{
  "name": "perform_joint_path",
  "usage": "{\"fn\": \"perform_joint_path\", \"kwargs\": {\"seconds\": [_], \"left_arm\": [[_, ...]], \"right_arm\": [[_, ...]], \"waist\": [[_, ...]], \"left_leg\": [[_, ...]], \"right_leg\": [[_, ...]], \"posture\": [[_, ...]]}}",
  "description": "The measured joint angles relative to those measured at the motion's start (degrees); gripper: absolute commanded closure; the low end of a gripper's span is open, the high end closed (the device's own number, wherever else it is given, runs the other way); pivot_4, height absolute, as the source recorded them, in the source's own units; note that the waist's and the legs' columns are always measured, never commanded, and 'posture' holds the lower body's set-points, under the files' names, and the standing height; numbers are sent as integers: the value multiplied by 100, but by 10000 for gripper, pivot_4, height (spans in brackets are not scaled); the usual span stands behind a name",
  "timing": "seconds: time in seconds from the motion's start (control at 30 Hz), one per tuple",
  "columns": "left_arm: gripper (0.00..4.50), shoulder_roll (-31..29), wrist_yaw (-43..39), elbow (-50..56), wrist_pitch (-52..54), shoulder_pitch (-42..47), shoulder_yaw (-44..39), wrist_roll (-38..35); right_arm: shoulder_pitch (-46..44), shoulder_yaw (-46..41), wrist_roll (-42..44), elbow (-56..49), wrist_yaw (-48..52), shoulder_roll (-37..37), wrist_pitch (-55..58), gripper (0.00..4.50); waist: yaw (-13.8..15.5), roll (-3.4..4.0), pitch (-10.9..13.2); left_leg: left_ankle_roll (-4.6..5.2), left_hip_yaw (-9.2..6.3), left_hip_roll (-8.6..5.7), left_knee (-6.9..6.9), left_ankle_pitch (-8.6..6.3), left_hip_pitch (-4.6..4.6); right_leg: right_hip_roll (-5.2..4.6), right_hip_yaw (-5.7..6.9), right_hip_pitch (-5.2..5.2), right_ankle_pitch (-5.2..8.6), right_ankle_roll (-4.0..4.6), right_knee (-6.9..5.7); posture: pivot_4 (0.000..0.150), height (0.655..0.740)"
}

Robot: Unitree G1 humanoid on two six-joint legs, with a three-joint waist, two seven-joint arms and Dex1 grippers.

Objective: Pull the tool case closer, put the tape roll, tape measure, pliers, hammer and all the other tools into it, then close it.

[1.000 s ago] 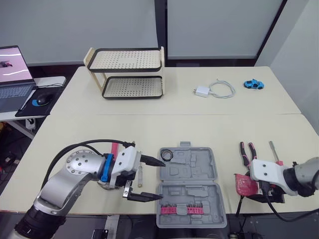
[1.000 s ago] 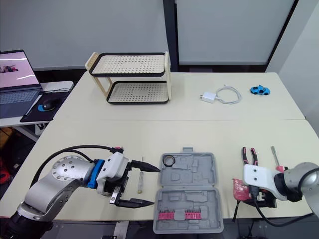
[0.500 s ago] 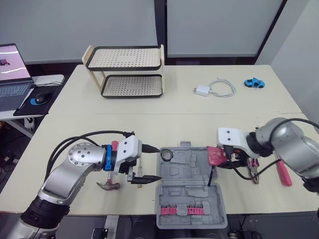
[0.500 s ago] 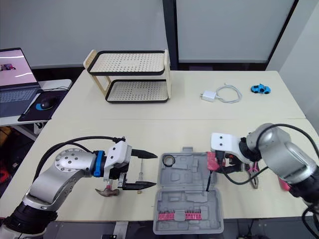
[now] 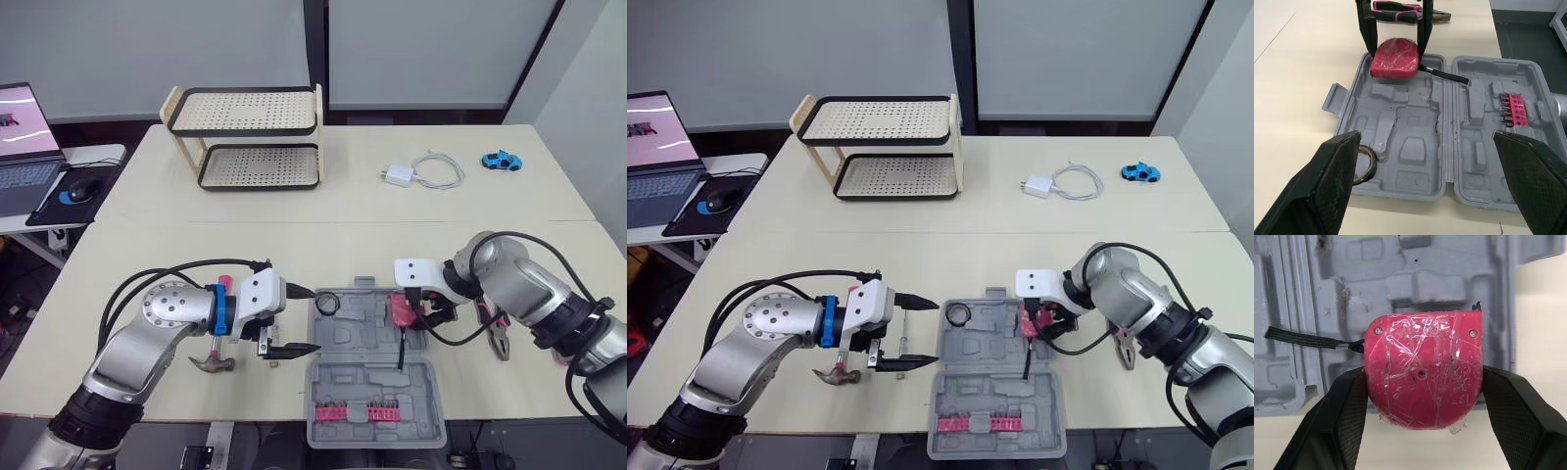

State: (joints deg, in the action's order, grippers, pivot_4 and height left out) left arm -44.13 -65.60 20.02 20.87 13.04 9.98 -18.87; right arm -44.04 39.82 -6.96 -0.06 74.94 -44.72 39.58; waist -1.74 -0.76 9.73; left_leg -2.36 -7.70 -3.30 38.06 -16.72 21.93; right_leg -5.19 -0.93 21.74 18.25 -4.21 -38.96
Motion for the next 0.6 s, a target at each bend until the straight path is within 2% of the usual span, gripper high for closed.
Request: {"fn": "perform_joint_path", "kwargs": {"seconds": [0.23, 0.6], "left_arm": [[0, 45, 73, 48, 20, 9, 100, 6], [0, 44, 108, 73, 14, -2, 100, 6]], "right_arm": [[-192, 79, -317, 491, 13, 319, -223, 12647], [-232, 74, -560, 672, 74, 519, -392, 12647]], "waist": [[-6, 0, 0], [-7, 0, -1]], "left_leg": [[-2, -1, 0, 0, 1, 0], [-4, -1, 0, 0, 2, -1]], "right_leg": [[1, 1, 2, 0, 0, -1], [1, 0, 2, -1, 1, -3]], "posture": [[1500, 7400], [1500, 7400]]}}
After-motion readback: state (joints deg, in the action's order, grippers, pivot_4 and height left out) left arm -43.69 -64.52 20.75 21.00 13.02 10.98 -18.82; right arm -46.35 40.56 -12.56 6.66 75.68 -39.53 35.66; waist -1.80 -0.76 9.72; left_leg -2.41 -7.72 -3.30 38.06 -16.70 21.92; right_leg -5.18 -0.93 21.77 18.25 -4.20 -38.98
